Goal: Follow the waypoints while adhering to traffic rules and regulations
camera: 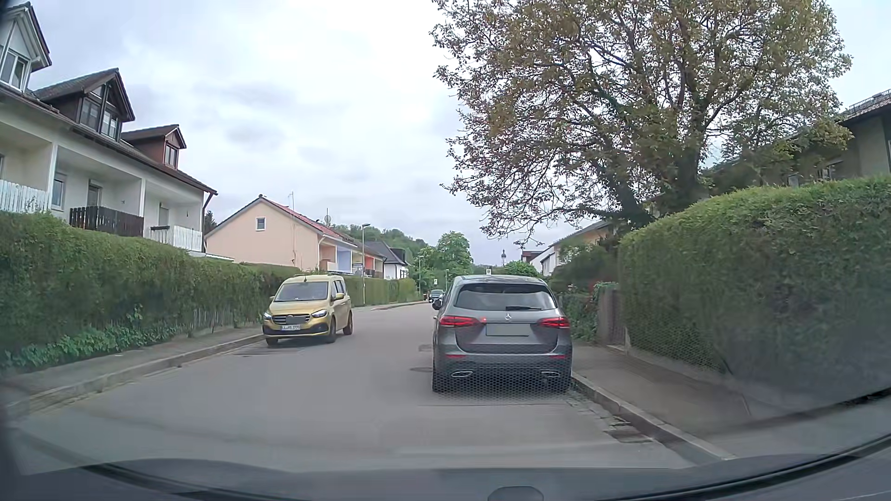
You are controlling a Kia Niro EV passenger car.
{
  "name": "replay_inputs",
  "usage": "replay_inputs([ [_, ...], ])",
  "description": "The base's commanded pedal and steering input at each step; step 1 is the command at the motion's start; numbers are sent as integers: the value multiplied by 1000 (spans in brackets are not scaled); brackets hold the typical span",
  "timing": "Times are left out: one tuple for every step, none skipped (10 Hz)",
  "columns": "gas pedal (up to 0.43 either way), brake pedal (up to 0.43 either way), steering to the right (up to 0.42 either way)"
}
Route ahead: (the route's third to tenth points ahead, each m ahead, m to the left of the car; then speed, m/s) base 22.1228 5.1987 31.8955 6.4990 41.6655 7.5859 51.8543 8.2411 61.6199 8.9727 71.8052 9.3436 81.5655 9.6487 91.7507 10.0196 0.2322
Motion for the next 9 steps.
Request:
replay_inputs([
  [0, 207, -151],
  [0, 213, -152],
  [0, 213, -153],
  [0, 213, -155],
  [0, 213, -160],
  [0, 220, -162],
  [0, 220, -162],
  [0, 220, -162],
  [0, 220, -163],
])
